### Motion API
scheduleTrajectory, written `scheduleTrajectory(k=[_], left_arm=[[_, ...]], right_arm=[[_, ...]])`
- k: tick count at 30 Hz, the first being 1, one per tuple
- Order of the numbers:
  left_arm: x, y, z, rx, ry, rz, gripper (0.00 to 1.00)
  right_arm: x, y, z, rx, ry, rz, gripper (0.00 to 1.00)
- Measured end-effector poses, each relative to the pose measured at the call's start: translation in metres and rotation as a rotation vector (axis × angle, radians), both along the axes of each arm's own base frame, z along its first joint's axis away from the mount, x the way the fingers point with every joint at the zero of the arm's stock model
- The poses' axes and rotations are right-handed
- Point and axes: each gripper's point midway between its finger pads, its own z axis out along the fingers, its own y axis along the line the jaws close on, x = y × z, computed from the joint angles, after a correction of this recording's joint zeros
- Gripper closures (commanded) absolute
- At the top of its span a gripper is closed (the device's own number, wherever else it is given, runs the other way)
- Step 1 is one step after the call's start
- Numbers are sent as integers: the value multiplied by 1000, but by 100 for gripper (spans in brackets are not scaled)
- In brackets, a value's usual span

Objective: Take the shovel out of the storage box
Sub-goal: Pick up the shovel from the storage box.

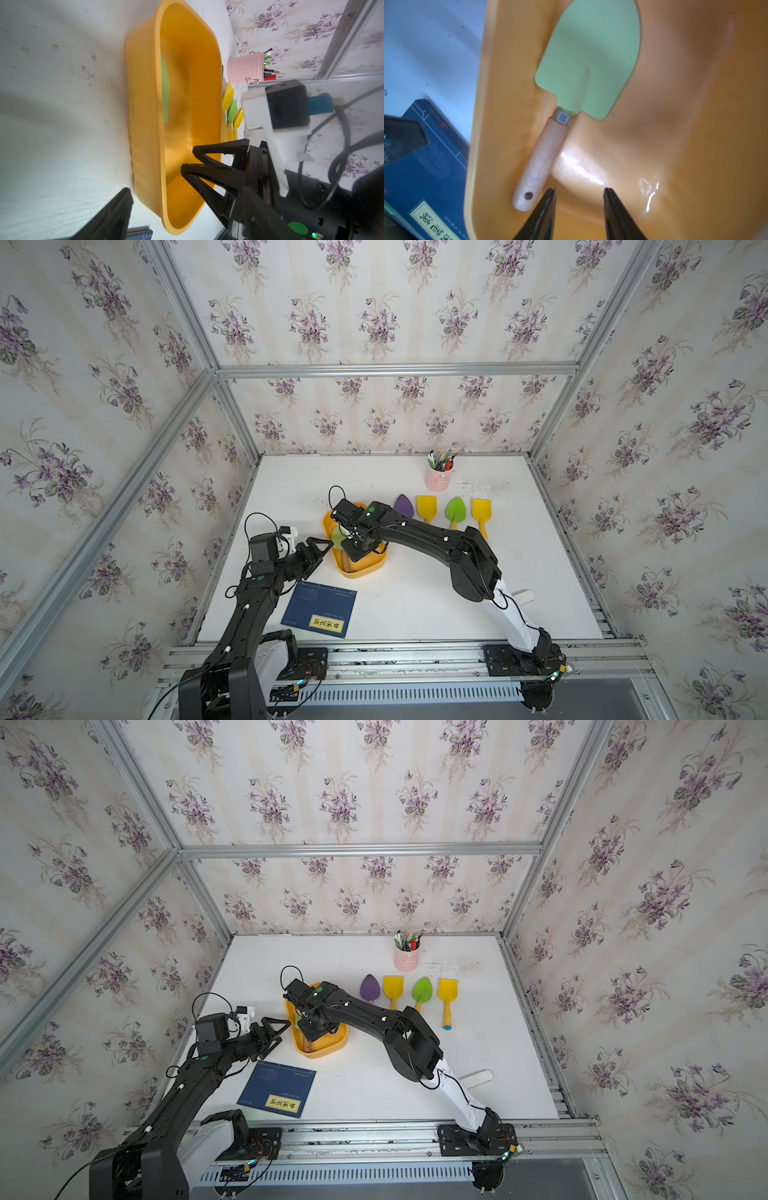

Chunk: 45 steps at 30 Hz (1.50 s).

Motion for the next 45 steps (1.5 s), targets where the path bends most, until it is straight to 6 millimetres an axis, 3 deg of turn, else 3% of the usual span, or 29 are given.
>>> scheduleTrajectory(k=[8, 13, 21, 33, 36, 41, 45], left_arm=[[-16, 0, -26, 40, 76, -18, 26], [-32, 0, -46, 56, 135, -22, 31], [-41, -1, -48, 85, 116, -37, 33], [-32, 2, -47, 89, 102, -31, 33], [-28, 2, -43, 88, 86, -33, 37], [-27, 1, -42, 87, 80, -35, 37], [-25, 1, -45, 81, 85, -39, 37]], right_arm=[[-7, -8, -30, -51, 51, 42, 52], [-11, -5, -36, -41, 82, 29, 52], [-7, 3, -25, 11, 84, -62, 49], [-4, 12, -19, 66, 112, -160, 49], [-1, 11, -19, 67, 109, -179, 49], [7, 21, -7, 120, 100, -189, 49], [5, 24, -14, 125, 125, -199, 49]])
